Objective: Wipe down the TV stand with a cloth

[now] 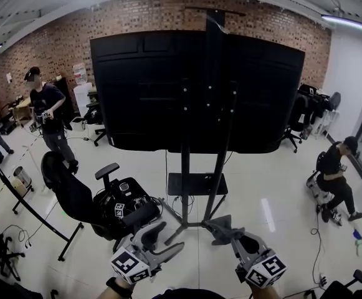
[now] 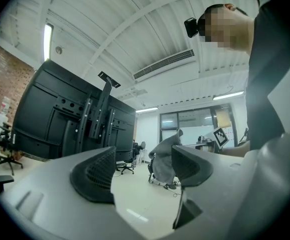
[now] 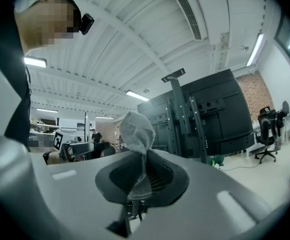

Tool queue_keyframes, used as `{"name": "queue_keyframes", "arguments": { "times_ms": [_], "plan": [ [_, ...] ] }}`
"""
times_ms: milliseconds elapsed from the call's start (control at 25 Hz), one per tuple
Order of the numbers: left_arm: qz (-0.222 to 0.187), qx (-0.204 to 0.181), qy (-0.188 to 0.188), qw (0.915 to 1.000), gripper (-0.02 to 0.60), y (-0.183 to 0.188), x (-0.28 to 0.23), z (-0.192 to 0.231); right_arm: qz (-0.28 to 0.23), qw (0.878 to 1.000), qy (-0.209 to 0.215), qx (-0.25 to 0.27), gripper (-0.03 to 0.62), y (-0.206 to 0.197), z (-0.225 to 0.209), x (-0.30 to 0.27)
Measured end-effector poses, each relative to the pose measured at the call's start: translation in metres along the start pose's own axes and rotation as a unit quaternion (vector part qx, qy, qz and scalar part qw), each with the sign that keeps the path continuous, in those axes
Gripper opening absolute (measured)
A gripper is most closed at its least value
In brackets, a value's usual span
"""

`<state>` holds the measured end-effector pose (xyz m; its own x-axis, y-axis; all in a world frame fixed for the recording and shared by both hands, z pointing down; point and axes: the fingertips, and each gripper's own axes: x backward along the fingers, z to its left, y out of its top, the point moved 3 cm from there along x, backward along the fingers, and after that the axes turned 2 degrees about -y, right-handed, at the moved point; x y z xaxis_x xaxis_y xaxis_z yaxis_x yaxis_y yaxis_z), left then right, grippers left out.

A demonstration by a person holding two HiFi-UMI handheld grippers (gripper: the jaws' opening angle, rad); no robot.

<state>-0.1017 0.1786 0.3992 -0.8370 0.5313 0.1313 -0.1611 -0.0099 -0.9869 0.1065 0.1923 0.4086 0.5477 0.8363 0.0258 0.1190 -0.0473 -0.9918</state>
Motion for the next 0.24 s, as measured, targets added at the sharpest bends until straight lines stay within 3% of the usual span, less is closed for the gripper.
{"name": "queue_keyframes", "arguments": {
  "times_ms": [240],
  "plan": [
    [0.026,-0.005,0.022,0.9994,0.357,-0.012,0.005,0.017,0.006,1.000,0.002,-0.005,0.020,-0.013,0.001,0.000]
  ]
}}
